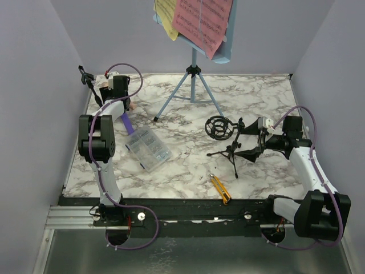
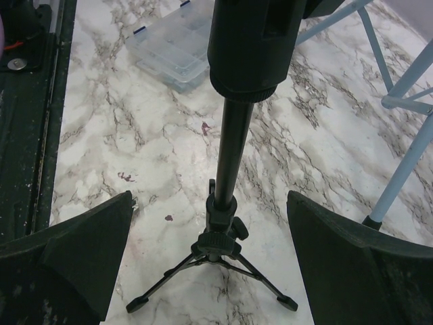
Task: Pack up the instrument practice props
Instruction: Place the microphone at the center of the board, then pick up the microphone stand at the center of the board.
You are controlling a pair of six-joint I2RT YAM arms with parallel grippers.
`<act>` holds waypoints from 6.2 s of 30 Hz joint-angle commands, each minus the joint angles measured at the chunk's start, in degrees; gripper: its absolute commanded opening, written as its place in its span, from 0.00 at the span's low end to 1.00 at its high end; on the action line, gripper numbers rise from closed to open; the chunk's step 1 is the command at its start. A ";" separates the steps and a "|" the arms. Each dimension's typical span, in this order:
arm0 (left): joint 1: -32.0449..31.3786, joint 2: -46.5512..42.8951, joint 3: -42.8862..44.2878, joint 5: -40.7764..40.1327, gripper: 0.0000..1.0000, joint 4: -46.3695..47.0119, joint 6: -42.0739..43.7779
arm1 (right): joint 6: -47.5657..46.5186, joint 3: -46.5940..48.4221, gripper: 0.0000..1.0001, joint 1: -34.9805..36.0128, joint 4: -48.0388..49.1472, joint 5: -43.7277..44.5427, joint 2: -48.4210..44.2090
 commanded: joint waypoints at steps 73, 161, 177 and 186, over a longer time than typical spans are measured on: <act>-43.84 -56.16 -64.48 54.26 0.99 49.00 0.80 | 7.62 3.21 1.00 -7.70 -4.54 -6.69 -1.35; -54.90 6.00 -33.23 53.55 0.51 97.69 -3.61 | 5.74 -1.07 1.00 -8.49 -5.97 -1.66 -6.96; -54.90 2.02 -34.13 50.73 0.00 95.92 -5.12 | 9.45 -0.16 1.00 -8.49 -5.71 -1.60 -5.02; -57.22 -4.63 -37.88 40.83 0.00 96.07 -1.00 | 16.24 2.88 1.00 -8.40 -7.76 -6.56 3.32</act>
